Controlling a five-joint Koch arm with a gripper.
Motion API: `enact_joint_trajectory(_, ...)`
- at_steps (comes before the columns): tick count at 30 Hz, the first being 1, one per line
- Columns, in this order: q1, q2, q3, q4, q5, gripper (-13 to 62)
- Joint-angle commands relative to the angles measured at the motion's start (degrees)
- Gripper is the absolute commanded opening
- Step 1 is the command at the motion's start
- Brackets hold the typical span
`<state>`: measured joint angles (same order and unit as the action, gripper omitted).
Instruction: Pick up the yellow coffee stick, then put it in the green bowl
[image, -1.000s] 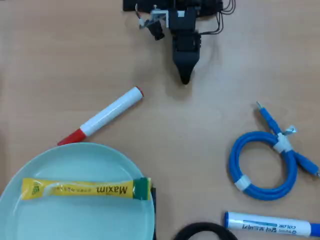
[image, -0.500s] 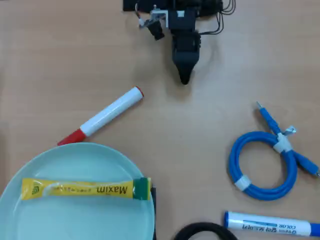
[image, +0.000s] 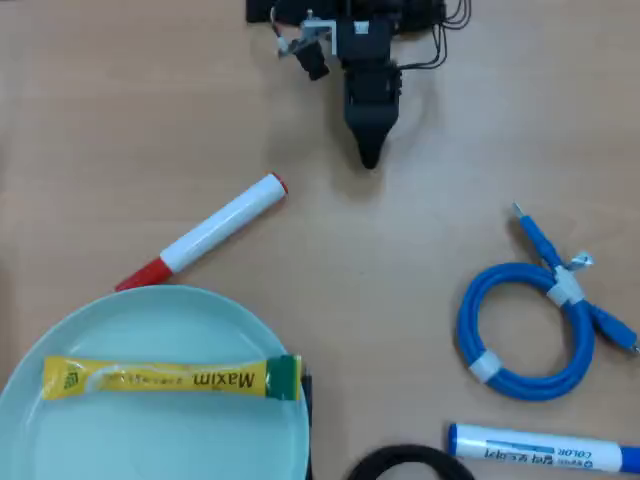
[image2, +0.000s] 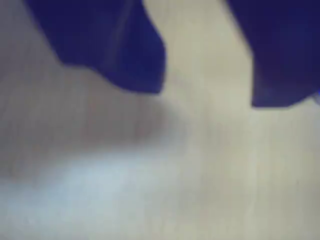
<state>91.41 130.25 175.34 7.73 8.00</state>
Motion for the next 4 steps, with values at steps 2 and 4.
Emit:
enact_joint_trajectory(2, 0.62, 5.62, 5.54, 3.43, -0.53, 15.6)
enact_joint_trajectory(4, 0.62, 5.62, 5.54, 3.43, -0.53, 15.6)
